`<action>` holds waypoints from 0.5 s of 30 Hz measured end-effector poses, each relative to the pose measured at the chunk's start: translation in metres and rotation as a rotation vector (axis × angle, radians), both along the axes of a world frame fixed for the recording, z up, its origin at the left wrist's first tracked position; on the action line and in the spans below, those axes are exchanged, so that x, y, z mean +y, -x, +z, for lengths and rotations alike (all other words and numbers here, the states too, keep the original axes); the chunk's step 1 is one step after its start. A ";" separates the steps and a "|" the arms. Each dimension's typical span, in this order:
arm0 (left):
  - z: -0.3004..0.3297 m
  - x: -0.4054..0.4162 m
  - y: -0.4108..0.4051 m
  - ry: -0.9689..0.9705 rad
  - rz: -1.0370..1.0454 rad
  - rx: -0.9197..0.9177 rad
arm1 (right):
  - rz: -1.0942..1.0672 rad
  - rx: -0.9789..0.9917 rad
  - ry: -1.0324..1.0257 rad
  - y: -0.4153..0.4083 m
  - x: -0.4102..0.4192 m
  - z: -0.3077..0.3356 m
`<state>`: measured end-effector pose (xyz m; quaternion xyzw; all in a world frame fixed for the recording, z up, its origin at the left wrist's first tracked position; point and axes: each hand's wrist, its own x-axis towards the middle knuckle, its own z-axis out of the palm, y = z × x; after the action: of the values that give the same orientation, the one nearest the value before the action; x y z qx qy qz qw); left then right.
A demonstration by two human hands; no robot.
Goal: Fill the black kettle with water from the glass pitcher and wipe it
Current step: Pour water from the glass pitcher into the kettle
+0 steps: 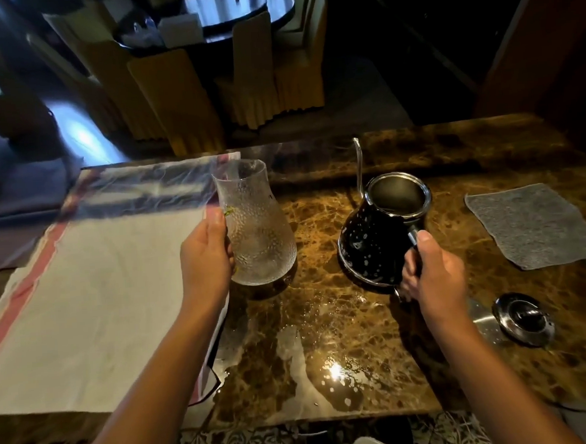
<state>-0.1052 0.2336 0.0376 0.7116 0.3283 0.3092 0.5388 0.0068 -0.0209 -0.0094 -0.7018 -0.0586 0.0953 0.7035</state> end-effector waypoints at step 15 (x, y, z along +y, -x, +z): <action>-0.034 -0.009 0.010 -0.064 0.016 0.059 | -0.005 -0.005 0.034 0.001 0.000 0.002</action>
<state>-0.1152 0.2248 0.0034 0.7346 0.3393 0.3028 0.5035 0.0053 -0.0209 -0.0069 -0.7142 -0.0568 0.0926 0.6914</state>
